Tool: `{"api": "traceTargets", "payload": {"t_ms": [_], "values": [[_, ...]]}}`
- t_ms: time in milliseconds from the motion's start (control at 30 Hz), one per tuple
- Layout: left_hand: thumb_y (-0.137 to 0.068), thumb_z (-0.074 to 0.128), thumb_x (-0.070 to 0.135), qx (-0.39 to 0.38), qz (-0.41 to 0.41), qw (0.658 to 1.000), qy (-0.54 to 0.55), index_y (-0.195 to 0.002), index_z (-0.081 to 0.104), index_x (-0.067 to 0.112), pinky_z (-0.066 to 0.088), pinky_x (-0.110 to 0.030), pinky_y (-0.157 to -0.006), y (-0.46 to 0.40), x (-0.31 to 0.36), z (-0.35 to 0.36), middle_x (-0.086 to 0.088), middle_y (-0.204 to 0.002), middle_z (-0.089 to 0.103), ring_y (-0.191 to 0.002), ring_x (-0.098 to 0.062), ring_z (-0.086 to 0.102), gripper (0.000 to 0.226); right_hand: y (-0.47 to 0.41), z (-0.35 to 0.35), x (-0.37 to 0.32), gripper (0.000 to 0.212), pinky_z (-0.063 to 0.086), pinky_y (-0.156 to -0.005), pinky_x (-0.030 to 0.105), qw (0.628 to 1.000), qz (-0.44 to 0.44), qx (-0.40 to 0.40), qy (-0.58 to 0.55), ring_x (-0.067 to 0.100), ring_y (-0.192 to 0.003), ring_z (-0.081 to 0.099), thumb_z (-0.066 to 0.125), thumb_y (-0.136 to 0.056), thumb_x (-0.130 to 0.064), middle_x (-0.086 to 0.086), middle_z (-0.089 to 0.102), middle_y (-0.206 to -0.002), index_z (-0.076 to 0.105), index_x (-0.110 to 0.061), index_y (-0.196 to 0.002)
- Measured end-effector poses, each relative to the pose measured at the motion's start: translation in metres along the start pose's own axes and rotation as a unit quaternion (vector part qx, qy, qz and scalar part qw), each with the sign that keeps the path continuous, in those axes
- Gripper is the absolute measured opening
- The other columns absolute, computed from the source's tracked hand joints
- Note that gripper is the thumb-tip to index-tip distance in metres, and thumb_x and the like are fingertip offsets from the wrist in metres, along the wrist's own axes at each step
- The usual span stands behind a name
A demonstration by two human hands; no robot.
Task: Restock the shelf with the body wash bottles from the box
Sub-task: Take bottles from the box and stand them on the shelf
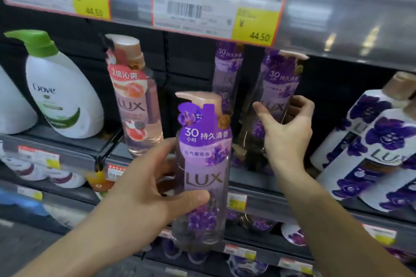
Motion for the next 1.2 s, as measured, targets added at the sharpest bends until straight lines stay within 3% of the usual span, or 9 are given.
{"api": "traceTargets", "payload": {"t_ms": [200, 467, 700, 800, 900, 967, 1100, 1200], "values": [[-0.058, 0.085, 0.033, -0.022, -0.004, 1.000, -0.006, -0.115, 0.060, 0.051, 0.052, -0.045, -0.097, -0.001, 0.004, 0.013, 0.006, -0.113, 0.075, -0.108, -0.017, 0.069, 0.065, -0.008, 0.006, 0.008, 0.057, 0.043, -0.080, 0.012, 1.000, -0.008, -0.001, 0.009, 0.009, -0.108, 0.057, 0.077, -0.074, -0.045, -0.005, 0.058, -0.116, 0.040, -0.035, -0.116], [-0.067, 0.081, 0.019, -0.021, 0.023, 0.999, -0.010, -0.112, 0.062, 0.046, 0.052, -0.046, -0.097, -0.001, 0.019, 0.015, 0.005, -0.110, 0.075, -0.106, -0.016, 0.070, 0.055, -0.009, 0.009, 0.012, 0.066, 0.049, -0.089, 0.023, 1.000, -0.014, -0.017, 0.019, 0.010, -0.110, 0.057, 0.073, -0.077, -0.047, -0.002, 0.057, -0.120, 0.038, -0.026, -0.129], [-0.062, 0.084, 0.026, -0.021, 0.031, 0.999, -0.005, -0.110, 0.062, 0.045, 0.054, -0.043, -0.094, -0.006, 0.020, 0.018, 0.005, -0.110, 0.076, -0.105, -0.015, 0.071, 0.057, -0.012, 0.008, 0.010, 0.068, 0.051, -0.090, 0.026, 0.999, -0.022, -0.018, 0.044, 0.014, -0.111, 0.057, 0.073, -0.078, -0.048, 0.001, 0.057, -0.120, 0.038, -0.022, -0.130], [-0.065, 0.081, 0.021, -0.019, 0.040, 0.999, -0.010, -0.112, 0.061, 0.041, 0.056, -0.039, -0.090, -0.007, 0.020, 0.016, 0.004, -0.109, 0.076, -0.104, -0.014, 0.071, 0.055, -0.006, 0.008, 0.014, 0.082, 0.049, -0.095, 0.033, 0.998, -0.001, -0.027, 0.055, 0.016, -0.118, 0.053, 0.070, -0.075, -0.058, 0.001, 0.054, -0.129, 0.032, -0.023, -0.139], [-0.065, 0.081, 0.019, -0.016, 0.043, 0.999, -0.007, -0.111, 0.063, 0.037, 0.057, -0.037, -0.084, -0.010, 0.024, 0.016, 0.004, -0.106, 0.076, -0.101, -0.016, 0.072, 0.052, 0.011, -0.005, 0.017, 0.102, 0.035, -0.101, 0.030, 0.992, 0.023, -0.051, 0.114, 0.017, -0.133, 0.038, 0.062, -0.071, -0.072, 0.001, 0.039, -0.147, 0.018, -0.025, -0.150], [-0.067, 0.087, 0.020, -0.010, 0.048, 0.999, -0.009, -0.111, 0.063, 0.034, 0.058, -0.033, -0.081, -0.015, 0.028, 0.015, 0.005, -0.106, 0.076, -0.101, -0.014, 0.072, 0.052, 0.027, -0.015, 0.019, 0.104, 0.029, -0.101, 0.030, 0.980, 0.016, -0.094, 0.173, 0.015, -0.138, 0.032, 0.058, -0.071, -0.076, 0.000, 0.034, -0.151, 0.017, -0.023, -0.151], [-0.072, 0.078, 0.012, 0.017, 0.056, 0.998, -0.016, -0.117, 0.062, 0.026, 0.059, -0.020, -0.074, -0.030, 0.039, 0.011, 0.007, -0.109, 0.072, -0.099, -0.008, 0.071, 0.050, 0.056, -0.031, 0.036, 0.098, 0.029, -0.109, 0.037, 0.930, -0.005, -0.199, 0.310, 0.016, -0.143, 0.025, 0.033, -0.075, -0.085, 0.000, 0.030, -0.155, 0.023, -0.021, -0.149], [-0.075, 0.076, 0.009, 0.029, 0.056, 0.998, -0.016, -0.119, 0.061, 0.025, 0.061, -0.028, -0.077, -0.042, 0.046, 0.011, 0.005, -0.111, 0.072, -0.099, -0.011, 0.071, 0.049, 0.066, -0.036, 0.053, 0.099, 0.023, -0.115, 0.038, 0.872, -0.024, -0.248, 0.420, 0.018, -0.146, 0.018, 0.018, -0.074, -0.087, 0.003, 0.025, -0.159, 0.030, -0.021, -0.147]]}}
Point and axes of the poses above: each hand's wrist, its own y-axis away from the middle knuckle, its own z-axis out of the palm, x = y × z, the point moved 8 cm from there along -y, towards the middle knuckle
